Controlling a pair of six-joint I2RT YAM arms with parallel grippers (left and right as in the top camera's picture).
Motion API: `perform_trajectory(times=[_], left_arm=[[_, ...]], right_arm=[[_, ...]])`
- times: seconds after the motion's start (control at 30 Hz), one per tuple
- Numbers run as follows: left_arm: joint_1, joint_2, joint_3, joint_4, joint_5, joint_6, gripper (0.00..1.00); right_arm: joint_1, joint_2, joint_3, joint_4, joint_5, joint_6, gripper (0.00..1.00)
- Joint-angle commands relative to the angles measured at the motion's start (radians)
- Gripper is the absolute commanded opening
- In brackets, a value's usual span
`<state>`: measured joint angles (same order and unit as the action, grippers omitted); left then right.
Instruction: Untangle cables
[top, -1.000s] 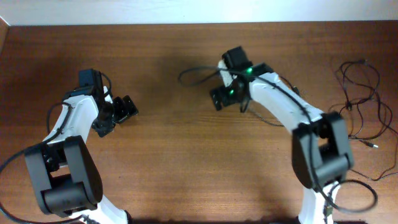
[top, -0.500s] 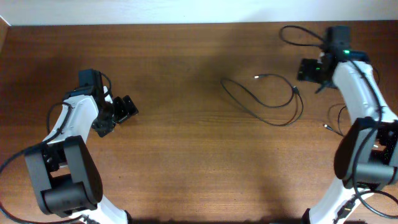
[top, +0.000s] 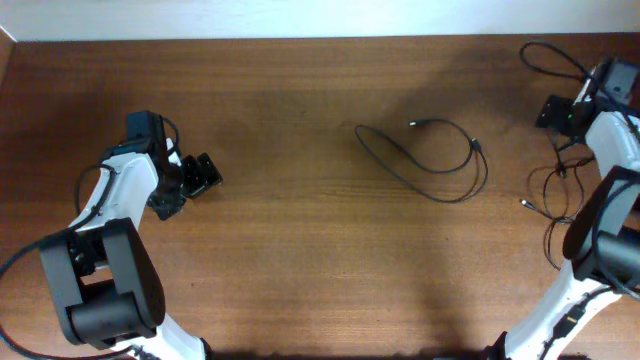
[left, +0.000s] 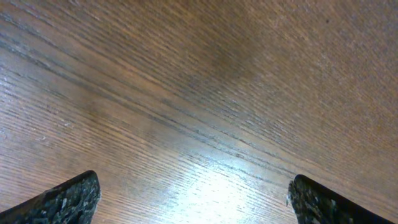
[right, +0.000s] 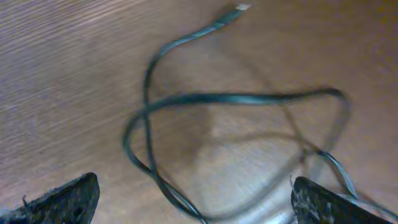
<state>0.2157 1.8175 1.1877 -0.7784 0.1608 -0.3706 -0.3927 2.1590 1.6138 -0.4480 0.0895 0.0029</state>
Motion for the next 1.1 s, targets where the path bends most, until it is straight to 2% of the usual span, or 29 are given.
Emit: perform_trajectory(times=[0.0, 0.03, 0.17, 0.23, 0.53, 0.63, 0.8, 0.9, 1.07], left_arm=[[0.001, -0.017, 0.012, -0.001, 0.007, -0.003, 0.99], [0.001, -0.017, 0.012, -0.001, 0.007, -0.003, 0.99], [0.001, -0.017, 0.012, -0.001, 0.007, -0.003, 0.99], [0.001, -0.017, 0.012, -0.001, 0.007, -0.003, 0.99], [0.001, -0.017, 0.012, -0.001, 0.007, -0.003, 0.99], [0.001, -0.017, 0.012, -0.001, 0.007, -0.003, 0.99], [0.001, -0.017, 0.012, -0.001, 0.007, -0.003, 0.99], [0.001, -0.017, 0.012, -0.001, 0.007, -0.003, 0.99], [0.001, -0.017, 0.012, -0.001, 0.007, -0.003, 0.99]], right_arm=[[0.006, 0.058, 0.01, 0.016, -0.118, -0.085, 0.98], [0.006, 0.068, 0.01, 0.006, -0.158, -0.085, 0.99], [0.006, 0.071, 0.009, -0.059, -0.401, -0.085, 0.84], [0.011, 0.071, 0.009, -0.09, -0.472, -0.085, 0.84], [0.052, 0.063, 0.009, -0.26, -0.475, -0.07, 0.84], [0.052, 0.008, 0.036, -0.295, -0.423, -0.07, 0.98], [0.051, -0.053, 0.057, -0.339, -0.174, -0.071, 0.98], [0.067, -0.085, 0.058, -0.369, -0.163, -0.071, 0.98], [0.111, -0.27, 0.058, -0.489, -0.156, -0.038, 0.98]])
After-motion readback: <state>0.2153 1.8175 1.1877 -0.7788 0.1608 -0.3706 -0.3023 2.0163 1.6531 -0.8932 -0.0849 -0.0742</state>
